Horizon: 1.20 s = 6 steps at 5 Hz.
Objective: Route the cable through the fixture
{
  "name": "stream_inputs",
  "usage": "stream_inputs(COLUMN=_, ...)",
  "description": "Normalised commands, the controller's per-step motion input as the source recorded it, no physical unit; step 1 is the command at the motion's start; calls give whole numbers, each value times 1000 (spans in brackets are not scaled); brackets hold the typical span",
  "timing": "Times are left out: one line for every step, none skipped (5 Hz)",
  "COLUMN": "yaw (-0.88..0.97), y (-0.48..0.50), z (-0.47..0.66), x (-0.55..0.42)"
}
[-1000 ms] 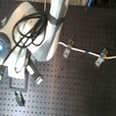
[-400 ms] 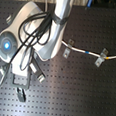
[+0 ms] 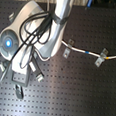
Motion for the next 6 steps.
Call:
stream_inputs(yaw=0, y=0, z=32, x=1)
stream_inputs(yaw=234, y=30, z=172, x=-142)
stream_inputs(yaw=269, y=32, z=213, x=-130)
stream_inputs(yaw=317, y=66, z=275, x=-176)
stream_inputs(yaw=260, y=128, z=430, x=7)
stream_inputs(yaw=309, y=189, z=246, x=-52)
